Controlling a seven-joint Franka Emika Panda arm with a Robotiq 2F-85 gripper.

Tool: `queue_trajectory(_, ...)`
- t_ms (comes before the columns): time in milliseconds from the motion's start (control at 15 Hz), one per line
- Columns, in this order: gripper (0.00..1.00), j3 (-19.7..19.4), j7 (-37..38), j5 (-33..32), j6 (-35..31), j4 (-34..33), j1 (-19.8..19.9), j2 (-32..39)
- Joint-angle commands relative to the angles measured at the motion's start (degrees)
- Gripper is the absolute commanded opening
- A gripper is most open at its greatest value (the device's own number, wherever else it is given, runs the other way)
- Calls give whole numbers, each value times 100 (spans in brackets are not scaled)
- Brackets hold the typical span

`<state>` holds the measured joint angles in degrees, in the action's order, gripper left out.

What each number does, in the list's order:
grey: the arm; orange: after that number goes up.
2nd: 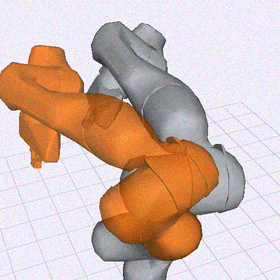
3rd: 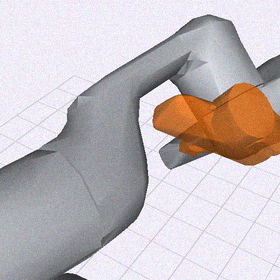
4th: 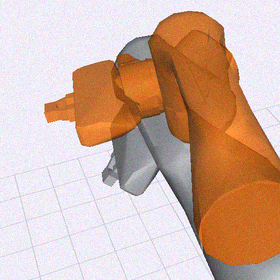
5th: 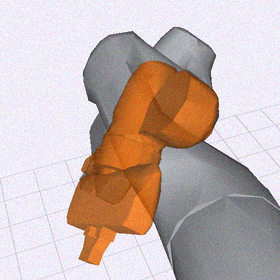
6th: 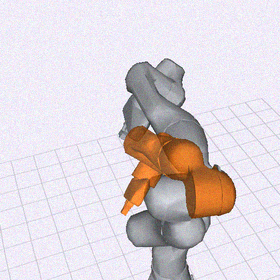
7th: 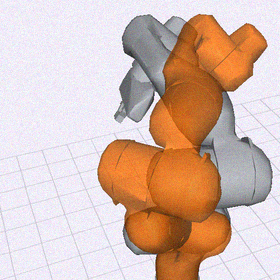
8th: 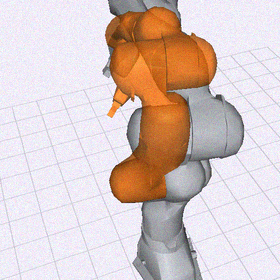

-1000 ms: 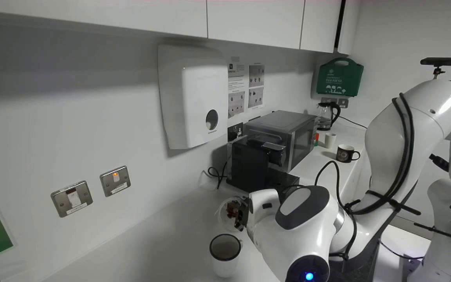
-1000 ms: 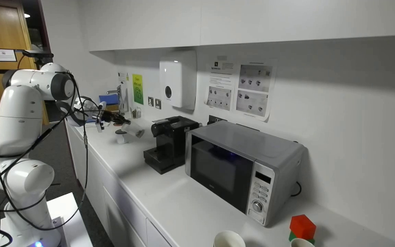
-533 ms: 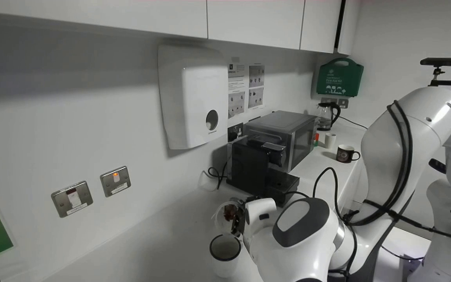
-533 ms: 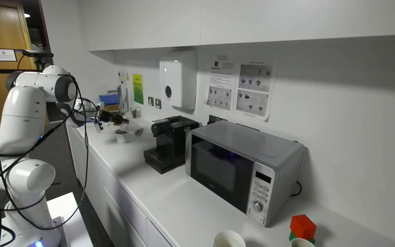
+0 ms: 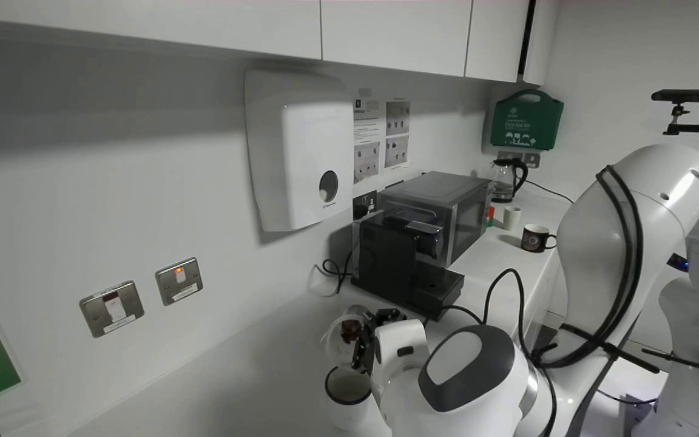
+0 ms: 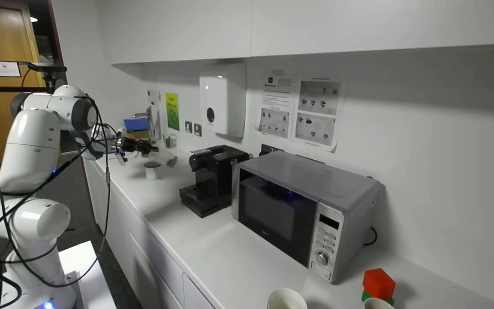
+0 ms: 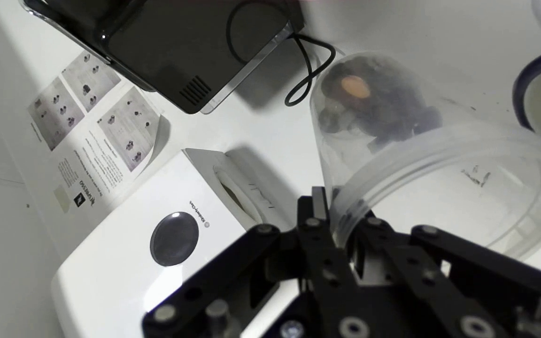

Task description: Take the mug from the coffee maker and put it on the counter, and pour the content from the transparent cup into the mug

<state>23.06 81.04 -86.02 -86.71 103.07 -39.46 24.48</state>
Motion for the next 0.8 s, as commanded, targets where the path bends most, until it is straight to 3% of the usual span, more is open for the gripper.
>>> queue_trajectory(0, 2, -143, -115, -382, 530, -276, -262, 151)
queue_trajectory(733, 2, -286, -17, -665, 1024, -365, -520, 352)
